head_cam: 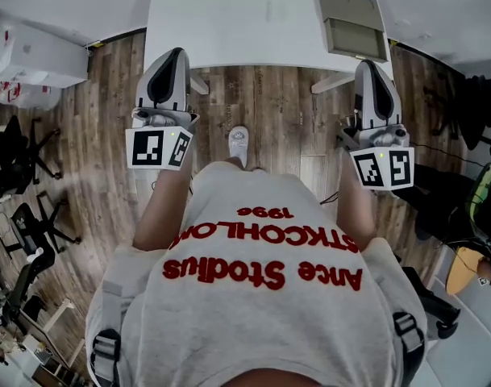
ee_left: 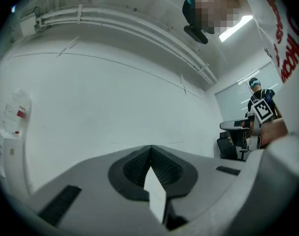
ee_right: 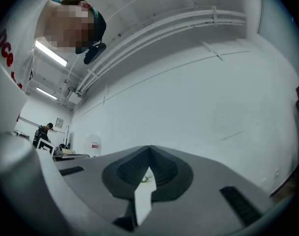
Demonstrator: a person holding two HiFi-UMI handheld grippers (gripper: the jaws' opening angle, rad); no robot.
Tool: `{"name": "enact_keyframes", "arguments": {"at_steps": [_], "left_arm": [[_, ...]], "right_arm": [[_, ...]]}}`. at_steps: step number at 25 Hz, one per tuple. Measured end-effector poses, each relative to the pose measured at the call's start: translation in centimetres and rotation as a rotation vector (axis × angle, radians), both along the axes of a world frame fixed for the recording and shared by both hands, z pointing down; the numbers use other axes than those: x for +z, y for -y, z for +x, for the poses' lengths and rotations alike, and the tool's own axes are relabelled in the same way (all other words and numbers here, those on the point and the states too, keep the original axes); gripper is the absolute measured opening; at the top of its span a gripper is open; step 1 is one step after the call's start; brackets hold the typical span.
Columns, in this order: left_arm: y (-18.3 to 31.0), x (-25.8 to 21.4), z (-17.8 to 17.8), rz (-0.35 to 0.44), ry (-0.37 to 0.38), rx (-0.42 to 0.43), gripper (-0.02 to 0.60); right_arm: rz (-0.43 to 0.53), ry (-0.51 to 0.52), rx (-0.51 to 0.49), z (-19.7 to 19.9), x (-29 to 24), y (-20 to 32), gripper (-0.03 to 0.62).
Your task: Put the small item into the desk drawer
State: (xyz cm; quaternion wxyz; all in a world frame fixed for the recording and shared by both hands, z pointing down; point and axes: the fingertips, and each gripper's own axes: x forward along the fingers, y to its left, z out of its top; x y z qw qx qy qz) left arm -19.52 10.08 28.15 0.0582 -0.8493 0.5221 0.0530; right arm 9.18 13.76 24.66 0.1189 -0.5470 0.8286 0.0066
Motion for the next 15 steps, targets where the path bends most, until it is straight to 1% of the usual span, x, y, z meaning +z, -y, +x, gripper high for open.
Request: {"name": "enact_keyframes", "arguments": {"at_steps": [6,11,15], "left_arm": [[5.1,-0.2,-0.7,0.012,-0.012,0.031,0.007],[8.1,-0.1,-1.3,-0.010,-0.008,0.062,0.007],[9.4,0.7,-1.7,-0.034,-0.016,0.071,0.007]], "right_arm": [[0.000,0.013,0.033,-0.6,-0.1,4.2,0.005],[-0.020,0.020,0.057,-1.3,-0.1,6.6,0.005],[-0.048,0.024,0.061,-1.8,0.7,7.4,0.005]]}}
